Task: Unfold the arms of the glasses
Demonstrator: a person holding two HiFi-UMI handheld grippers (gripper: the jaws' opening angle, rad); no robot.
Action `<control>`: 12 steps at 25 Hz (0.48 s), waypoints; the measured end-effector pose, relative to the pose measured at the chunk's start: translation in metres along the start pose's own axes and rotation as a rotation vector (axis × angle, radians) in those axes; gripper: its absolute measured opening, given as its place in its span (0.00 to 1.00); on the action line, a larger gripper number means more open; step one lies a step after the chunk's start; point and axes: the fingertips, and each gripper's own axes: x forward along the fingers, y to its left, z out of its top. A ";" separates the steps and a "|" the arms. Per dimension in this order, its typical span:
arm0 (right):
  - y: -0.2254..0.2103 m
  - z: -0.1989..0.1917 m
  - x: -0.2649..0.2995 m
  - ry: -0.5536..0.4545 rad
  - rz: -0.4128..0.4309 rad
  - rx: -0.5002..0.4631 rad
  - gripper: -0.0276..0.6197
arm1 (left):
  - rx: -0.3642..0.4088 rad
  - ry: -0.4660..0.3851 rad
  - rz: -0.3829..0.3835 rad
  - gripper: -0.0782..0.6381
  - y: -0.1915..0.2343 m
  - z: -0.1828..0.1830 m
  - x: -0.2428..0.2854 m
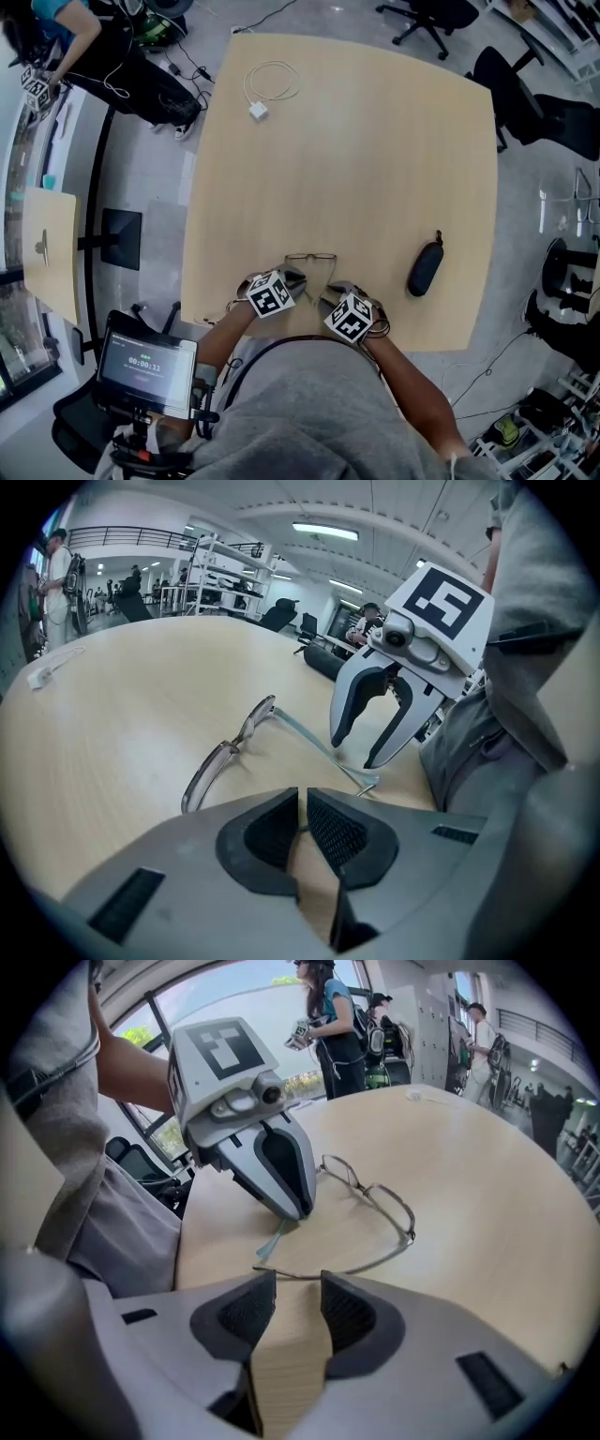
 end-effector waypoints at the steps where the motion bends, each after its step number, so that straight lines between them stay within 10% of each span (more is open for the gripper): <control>1: 0.002 0.008 -0.001 -0.029 0.005 -0.010 0.27 | -0.001 -0.004 -0.002 0.12 0.000 -0.001 0.000; 12: 0.021 0.032 0.025 -0.077 0.139 0.006 0.27 | 0.018 -0.011 -0.011 0.12 -0.002 -0.007 0.001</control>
